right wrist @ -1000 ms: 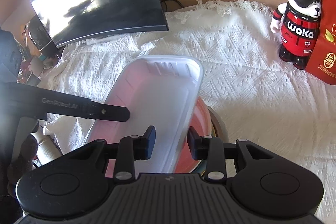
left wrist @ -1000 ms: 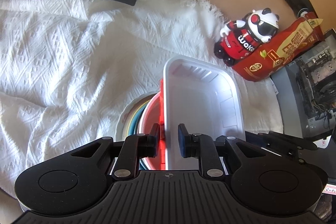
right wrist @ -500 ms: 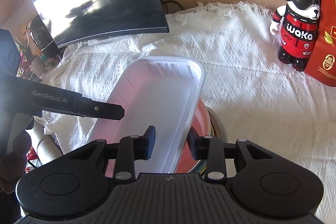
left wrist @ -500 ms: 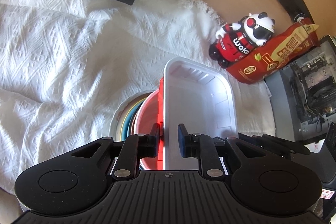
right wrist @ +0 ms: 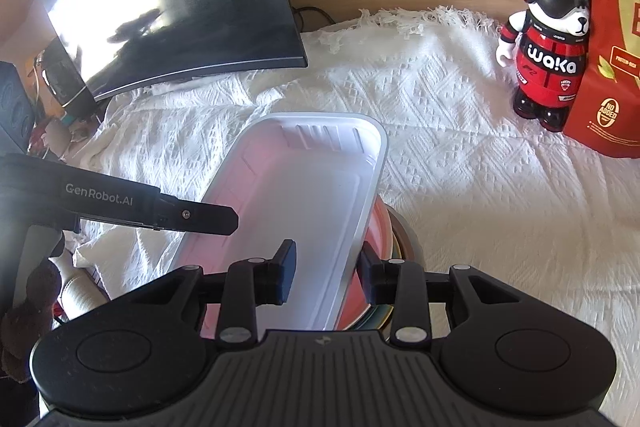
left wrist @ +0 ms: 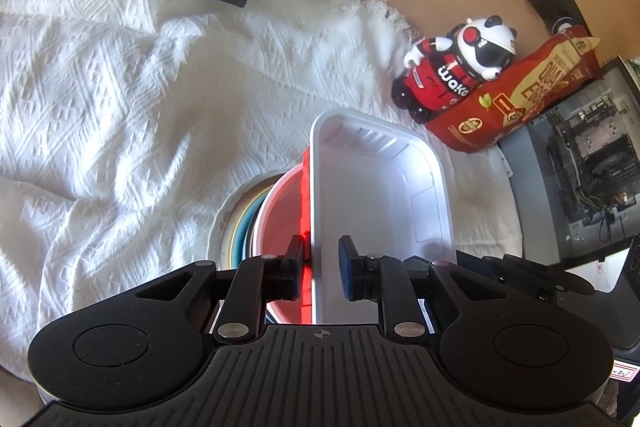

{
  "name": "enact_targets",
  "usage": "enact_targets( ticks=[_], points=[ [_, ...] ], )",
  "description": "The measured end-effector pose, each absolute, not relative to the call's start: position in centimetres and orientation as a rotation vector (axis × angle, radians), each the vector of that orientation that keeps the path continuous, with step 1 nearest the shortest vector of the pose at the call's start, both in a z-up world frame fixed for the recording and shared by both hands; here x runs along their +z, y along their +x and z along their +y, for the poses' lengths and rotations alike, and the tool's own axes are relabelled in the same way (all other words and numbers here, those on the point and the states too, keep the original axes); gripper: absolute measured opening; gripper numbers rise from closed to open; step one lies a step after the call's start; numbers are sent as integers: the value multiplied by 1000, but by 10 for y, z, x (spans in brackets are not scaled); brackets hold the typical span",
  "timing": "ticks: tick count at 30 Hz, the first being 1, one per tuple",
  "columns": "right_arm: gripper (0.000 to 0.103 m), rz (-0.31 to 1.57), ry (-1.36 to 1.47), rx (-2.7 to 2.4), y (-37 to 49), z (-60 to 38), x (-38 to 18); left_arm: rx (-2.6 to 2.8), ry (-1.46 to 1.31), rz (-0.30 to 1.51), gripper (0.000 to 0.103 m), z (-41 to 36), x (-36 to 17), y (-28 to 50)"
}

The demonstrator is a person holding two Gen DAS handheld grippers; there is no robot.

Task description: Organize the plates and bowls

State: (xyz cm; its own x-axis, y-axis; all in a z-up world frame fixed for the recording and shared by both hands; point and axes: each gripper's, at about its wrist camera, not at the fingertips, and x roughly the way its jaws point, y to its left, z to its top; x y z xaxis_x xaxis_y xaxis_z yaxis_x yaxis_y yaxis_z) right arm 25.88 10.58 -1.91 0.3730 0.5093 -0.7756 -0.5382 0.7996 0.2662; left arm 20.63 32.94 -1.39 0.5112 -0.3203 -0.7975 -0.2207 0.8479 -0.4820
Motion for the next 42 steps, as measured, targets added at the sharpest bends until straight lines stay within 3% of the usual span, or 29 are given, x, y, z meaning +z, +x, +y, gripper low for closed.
enact_targets(
  ticks=[9,16,21,24,31,42],
  points=[
    [34,946,-32,591,247,112,-17,-107,-652,1030,20,356,-13,195],
    [41,834,26,459,224,92,-2,-106,-689,887,20,369,1,166],
    [50,760,31,420,192,70,12,-81,-505,685,20,327,20,110],
    [63,716,10,445,161,59,14,-107,-473,680,20,289,12,80],
    [71,776,-25,537,101,38,-3,-15,-361,693,14,213,6,16],
    [77,758,-52,529,24,11,10,80,-326,752,12,175,24,-28]
  ],
)
